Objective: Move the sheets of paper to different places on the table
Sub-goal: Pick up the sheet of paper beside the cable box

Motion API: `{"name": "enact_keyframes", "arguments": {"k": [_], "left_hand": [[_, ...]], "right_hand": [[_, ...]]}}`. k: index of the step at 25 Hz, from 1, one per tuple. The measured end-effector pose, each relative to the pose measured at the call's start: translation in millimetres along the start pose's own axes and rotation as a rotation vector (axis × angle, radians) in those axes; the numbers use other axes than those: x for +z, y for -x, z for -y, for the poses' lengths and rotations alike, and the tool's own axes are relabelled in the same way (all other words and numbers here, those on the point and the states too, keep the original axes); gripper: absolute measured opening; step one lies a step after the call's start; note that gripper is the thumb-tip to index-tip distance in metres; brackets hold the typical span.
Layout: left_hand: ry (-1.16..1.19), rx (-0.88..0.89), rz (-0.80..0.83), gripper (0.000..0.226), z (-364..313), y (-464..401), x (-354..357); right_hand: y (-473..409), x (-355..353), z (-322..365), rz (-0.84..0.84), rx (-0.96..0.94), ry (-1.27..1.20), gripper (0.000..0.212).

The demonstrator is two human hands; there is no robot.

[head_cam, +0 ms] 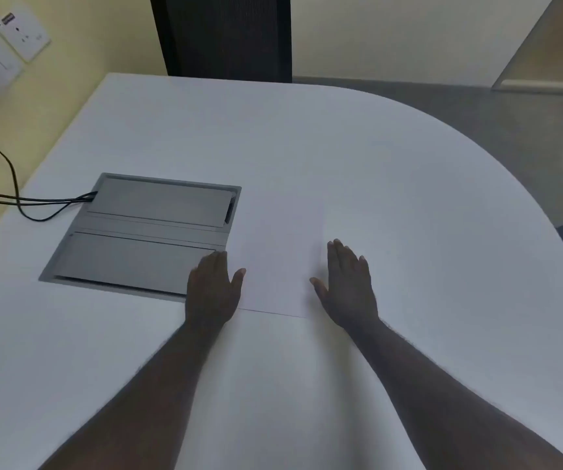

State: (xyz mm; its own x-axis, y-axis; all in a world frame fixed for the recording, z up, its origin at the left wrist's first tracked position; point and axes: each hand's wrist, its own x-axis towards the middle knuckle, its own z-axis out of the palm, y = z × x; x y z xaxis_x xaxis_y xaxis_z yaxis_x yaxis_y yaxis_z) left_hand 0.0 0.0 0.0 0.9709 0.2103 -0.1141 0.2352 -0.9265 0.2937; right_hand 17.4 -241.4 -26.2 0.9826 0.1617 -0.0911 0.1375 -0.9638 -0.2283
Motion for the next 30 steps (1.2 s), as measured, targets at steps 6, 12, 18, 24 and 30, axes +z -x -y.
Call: {"name": "enact_keyframes", "arguments": {"k": [6, 12, 18, 24, 30], "left_hand": [[0.268, -0.3, 0.113, 0.05, 5, -43, 21], [0.208, -0.379, 0.13, 0.066, 3, -67, 34], [0.212, -0.406, 0.083, 0.065, 2, -68, 42], [0.238, -0.488, 0.101, 0.059, -8, -75, 40], [0.264, -0.522, 0.081, 0.059, -10, -79, 38]], "right_hand": [[-30, 27, 5, 0.113, 0.267, -0.201, 0.07], [-50, 42, 15, 0.097, 0.48, -0.467, 0.068], [-58, 43, 25, 0.076, 0.597, -0.557, 0.077], [-62, 42, 27, 0.064, 0.647, -0.649, 0.067], [-68, 45, 30, 0.071, 0.702, -0.709, 0.063]]}}
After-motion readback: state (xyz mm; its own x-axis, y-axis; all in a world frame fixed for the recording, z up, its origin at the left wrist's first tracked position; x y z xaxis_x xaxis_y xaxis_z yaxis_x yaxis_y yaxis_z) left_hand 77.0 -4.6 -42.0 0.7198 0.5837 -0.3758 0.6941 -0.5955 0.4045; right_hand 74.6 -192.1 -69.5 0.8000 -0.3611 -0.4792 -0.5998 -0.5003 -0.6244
